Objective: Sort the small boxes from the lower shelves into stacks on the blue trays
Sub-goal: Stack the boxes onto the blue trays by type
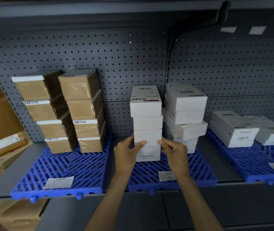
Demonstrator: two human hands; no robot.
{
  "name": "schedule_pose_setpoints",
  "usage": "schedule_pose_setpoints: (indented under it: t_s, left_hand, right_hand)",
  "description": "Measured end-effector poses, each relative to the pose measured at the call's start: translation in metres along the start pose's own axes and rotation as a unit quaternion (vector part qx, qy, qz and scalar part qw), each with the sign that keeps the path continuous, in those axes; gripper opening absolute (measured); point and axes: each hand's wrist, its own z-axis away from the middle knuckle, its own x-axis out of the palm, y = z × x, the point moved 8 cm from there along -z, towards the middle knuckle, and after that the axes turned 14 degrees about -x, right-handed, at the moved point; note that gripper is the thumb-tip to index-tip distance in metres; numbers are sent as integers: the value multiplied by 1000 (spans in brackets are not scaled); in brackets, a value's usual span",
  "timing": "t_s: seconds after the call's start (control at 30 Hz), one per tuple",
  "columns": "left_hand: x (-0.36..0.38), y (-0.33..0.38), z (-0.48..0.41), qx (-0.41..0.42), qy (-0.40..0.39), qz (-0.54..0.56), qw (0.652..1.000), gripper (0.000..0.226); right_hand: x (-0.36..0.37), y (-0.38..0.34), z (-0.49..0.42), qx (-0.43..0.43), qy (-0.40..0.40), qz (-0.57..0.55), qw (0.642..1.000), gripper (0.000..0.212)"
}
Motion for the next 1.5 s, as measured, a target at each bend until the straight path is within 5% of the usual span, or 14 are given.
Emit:
schedule_pose_setpoints:
  t_s: [0.37,0.67,1.27,1.5]
  left_hand:
    - [-2,1,1,5,8,-4,1000,40]
    - [-2,4,4,12,12,-17,1000,35]
    - [7,-34,11,-20,-31,-63,997,38]
    - [4,-37,8,-34,-37,-77,996,18]
  right_hand:
    - [4,6,-4,-4,-20,2,1000,30]
    - [-1,-10,-3,-84,-15,177,981,28]
    - [2,14,11,-38,-63,138,988,8]
    - [3,26,9,-26,-79,174,981,30]
